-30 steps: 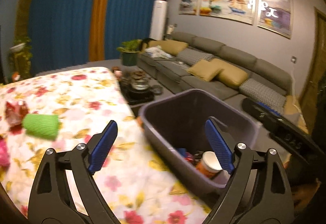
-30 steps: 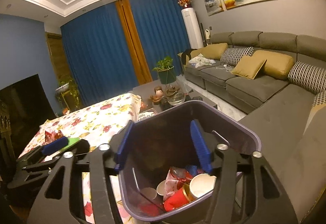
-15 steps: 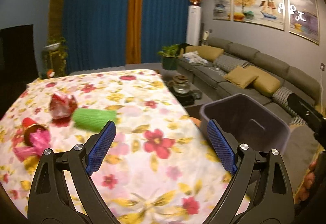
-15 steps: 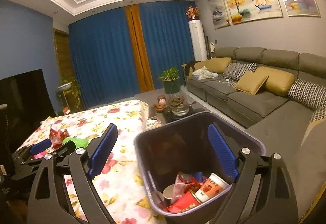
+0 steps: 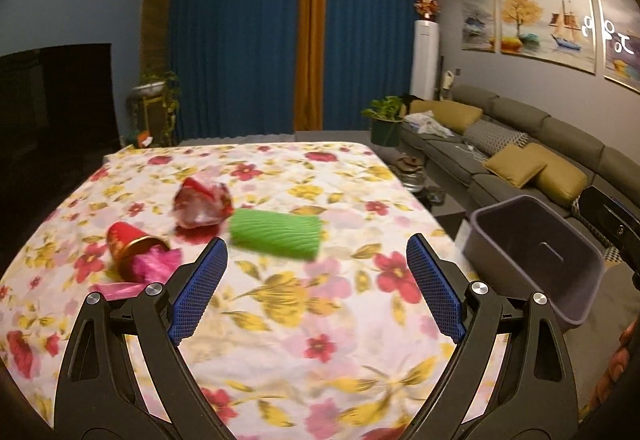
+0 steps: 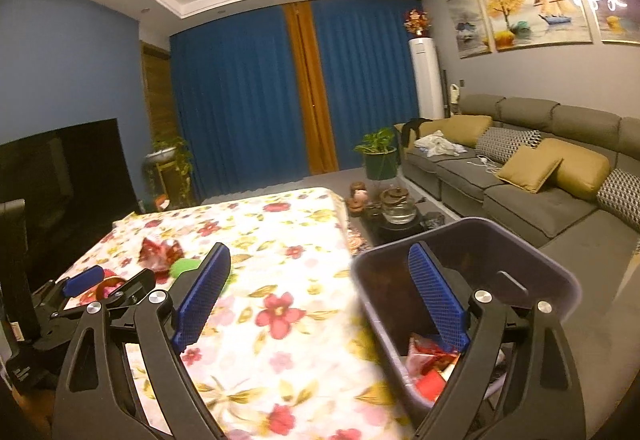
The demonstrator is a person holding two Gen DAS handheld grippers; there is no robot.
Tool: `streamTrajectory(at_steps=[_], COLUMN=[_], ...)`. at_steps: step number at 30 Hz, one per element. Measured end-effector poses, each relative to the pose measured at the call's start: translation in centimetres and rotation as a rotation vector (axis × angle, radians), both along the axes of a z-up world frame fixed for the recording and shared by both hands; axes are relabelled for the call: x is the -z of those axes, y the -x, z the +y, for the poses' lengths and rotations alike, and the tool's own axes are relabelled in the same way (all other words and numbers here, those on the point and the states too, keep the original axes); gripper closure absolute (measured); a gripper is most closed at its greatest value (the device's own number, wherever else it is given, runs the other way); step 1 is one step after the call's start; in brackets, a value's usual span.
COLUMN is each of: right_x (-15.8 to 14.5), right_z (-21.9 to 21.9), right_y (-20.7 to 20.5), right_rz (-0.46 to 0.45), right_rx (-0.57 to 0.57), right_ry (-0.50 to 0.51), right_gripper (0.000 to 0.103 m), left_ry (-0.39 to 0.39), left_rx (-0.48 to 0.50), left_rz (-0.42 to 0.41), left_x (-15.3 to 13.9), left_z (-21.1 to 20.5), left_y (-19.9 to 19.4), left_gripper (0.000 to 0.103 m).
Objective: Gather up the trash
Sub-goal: 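Move both open tools back toward the red cup and green mesh sleeve, then grasp the pink plastic bag with the left tool while the right tool grasps the red cup rim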
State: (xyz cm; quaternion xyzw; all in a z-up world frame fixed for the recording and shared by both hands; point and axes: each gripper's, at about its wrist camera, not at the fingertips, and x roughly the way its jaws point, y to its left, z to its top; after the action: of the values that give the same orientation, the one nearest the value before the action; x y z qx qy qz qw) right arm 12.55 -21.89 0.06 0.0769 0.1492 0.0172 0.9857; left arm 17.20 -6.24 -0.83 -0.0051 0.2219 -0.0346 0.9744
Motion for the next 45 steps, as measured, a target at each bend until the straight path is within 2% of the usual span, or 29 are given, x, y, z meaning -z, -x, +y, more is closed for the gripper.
streamTrajectory(at_steps=[7, 19, 26, 30, 32, 35, 37, 38, 40, 41, 43, 45], right_x=[0.2, 2.2, 3.7, 4.0, 4.1, 4.2, 4.2, 4.3, 4.3, 4.3, 4.4, 4.4], right_z=[4.2, 13.0, 16.7, 17.6, 17.7, 17.8, 18.0, 18.1, 18.2, 18.3, 18.4, 18.5], right_y=[-1.2, -5.5, -7.7, -8.5, -8.8, -9.3, -9.6, -9.7, -9.9, -10.0, -10.2, -10.2], right_rz=[0.011, 0.077, 0.123, 0.134, 0.138, 0.147, 0.151, 0.152, 0.155, 0.157, 0.159, 0.164], right_rx=[-0.069, -0.210, -0.272, -0.286, -0.289, -0.295, -0.301, -0.303, -0.308, -0.310, -0.312, -0.315], right_ry=[0.013, 0.048, 0.058, 0.061, 0.062, 0.059, 0.061, 0.062, 0.063, 0.062, 0.061, 0.061], right_gripper=[0.015, 0.015, 0.015, 0.015, 0.015, 0.015, 0.015, 0.015, 0.015, 0.015, 0.015, 0.015], left_ry=[-0.017, 0.027, 0.078, 0.093, 0.132, 0.160, 0.183, 0.194, 0.206, 0.220, 0.223, 0.215], left_rx=[-0.082, -0.235, -0.234, -0.217, -0.202, -0.181, -0.162, -0.151, -0.134, -0.113, -0.086, -0.066], left_rz=[0.001, 0.017, 0.064, 0.115, 0.152, 0.195, 0.232, 0.255, 0.291, 0.296, 0.300, 0.301], left_x=[0.6, 2.8, 4.2, 5.3, 5.7, 6.2, 6.7, 7.0, 7.5, 7.6, 7.7, 7.7], left_z=[4.7, 14.8, 17.6, 18.3, 18.9, 19.5, 19.8, 19.9, 19.9, 19.9, 19.6, 19.3], left_y=[0.3, 0.6, -0.5, -2.1, -2.9, -4.0, -4.6, -4.9, -5.2, -5.3, -5.4, -5.4], left_gripper=[0.014, 0.014, 0.014, 0.014, 0.015, 0.023, 0.038, 0.042, 0.059, 0.063, 0.085, 0.093])
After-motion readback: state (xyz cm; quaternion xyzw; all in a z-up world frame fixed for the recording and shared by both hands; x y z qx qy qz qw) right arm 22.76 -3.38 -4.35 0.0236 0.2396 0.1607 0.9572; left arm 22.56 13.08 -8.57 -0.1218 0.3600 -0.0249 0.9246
